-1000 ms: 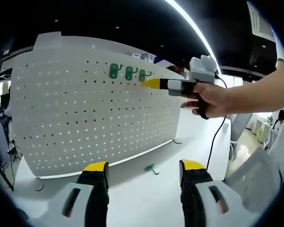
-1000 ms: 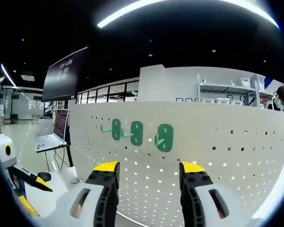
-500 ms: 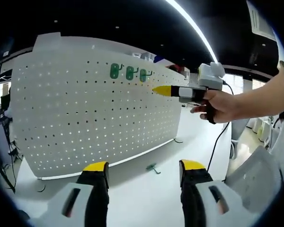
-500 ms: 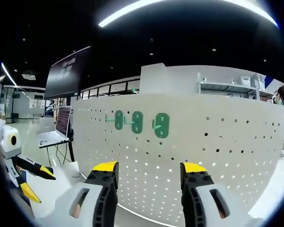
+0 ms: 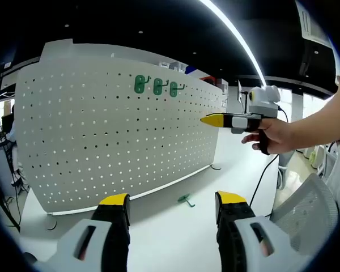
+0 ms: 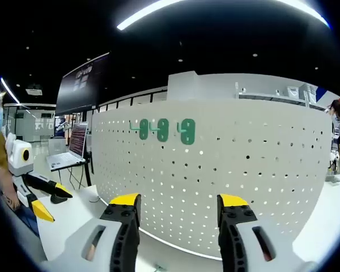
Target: Insert the hook assembly into the mounting plate slot until the hook locks in place.
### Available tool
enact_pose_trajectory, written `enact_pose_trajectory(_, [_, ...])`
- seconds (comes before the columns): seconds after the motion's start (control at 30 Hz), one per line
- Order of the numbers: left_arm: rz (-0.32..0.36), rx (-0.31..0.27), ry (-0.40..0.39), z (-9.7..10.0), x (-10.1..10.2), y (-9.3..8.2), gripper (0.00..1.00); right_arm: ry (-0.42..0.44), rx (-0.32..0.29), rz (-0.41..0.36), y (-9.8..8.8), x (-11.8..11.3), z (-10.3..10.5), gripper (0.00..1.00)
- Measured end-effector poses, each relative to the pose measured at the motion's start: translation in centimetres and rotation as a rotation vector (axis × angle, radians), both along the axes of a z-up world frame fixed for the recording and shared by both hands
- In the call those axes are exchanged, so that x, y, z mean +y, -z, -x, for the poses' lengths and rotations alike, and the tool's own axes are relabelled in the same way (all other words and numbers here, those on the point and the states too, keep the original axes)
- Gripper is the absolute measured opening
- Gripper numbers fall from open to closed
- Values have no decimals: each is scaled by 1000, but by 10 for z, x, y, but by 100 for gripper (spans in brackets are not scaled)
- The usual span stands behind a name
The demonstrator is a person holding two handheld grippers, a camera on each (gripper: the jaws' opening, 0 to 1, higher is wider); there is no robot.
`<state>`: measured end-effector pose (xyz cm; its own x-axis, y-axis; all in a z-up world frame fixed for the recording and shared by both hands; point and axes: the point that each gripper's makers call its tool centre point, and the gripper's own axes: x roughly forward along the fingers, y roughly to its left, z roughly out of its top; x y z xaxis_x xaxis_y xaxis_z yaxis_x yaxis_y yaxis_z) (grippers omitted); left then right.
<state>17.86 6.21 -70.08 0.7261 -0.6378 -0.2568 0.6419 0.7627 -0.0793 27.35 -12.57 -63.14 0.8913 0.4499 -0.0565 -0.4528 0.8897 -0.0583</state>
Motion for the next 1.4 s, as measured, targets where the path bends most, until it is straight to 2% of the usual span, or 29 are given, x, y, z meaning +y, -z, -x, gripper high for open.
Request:
enact_pose_trajectory(0.67, [-13, 7, -13, -1, 6, 4, 64, -2, 90, 4, 44, -19, 35, 56])
enact_pose_trajectory(1.4, [-26, 26, -15, 2, 12, 13, 66, -21, 182, 0, 78, -29, 67, 58])
